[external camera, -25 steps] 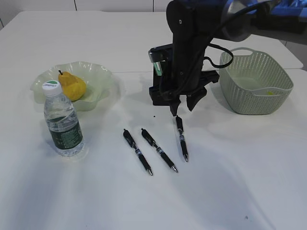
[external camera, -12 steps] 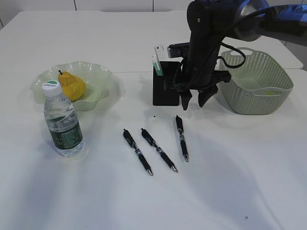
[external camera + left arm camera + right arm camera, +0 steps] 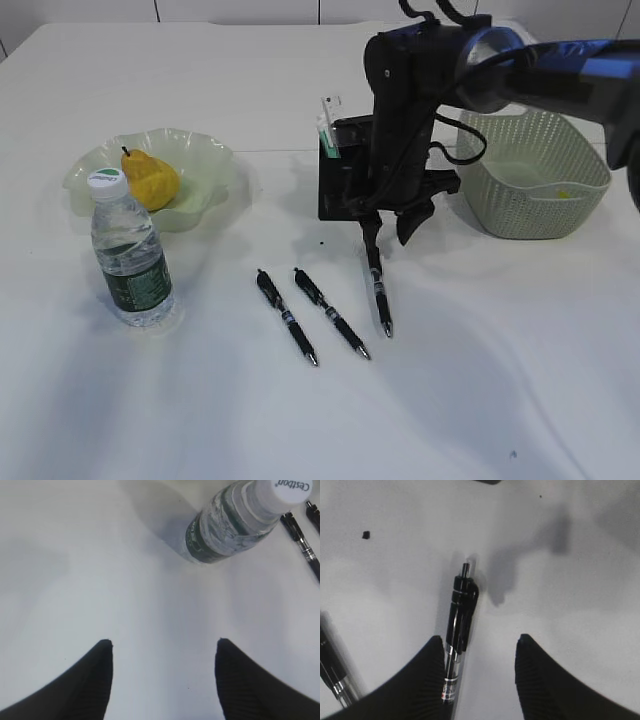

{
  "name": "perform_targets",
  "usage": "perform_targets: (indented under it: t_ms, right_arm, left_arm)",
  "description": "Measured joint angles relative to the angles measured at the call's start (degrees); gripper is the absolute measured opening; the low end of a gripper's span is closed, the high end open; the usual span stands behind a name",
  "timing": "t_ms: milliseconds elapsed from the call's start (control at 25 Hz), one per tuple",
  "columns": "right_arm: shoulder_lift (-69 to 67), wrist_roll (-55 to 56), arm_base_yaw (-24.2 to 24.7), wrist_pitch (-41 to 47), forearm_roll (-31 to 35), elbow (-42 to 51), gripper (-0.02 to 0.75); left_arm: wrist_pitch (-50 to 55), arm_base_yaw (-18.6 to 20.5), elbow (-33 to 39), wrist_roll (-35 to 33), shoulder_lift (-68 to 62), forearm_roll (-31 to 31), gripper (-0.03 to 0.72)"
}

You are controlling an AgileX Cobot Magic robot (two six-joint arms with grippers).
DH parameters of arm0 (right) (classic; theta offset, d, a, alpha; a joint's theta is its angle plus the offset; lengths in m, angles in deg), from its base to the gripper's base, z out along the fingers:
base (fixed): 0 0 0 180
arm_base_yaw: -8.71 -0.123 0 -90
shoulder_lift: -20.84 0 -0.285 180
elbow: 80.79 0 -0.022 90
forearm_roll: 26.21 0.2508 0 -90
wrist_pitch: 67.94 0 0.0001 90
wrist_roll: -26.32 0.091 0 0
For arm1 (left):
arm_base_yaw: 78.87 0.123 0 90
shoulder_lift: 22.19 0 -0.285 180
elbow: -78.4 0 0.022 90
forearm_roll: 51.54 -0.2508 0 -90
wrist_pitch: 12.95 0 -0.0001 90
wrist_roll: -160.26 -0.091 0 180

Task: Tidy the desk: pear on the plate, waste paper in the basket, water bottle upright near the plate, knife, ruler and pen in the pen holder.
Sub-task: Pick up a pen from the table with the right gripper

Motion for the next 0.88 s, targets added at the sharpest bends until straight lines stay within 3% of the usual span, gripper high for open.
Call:
perform_targets:
  t_ms: [880]
  right_arm:
    - [-2.7, 3.0, -0.8, -0.2, 0.0, -0.1, 0.344]
  left_arm:
    - [0.0, 0.0, 0.0, 0.0, 0.0, 0.0, 0.456]
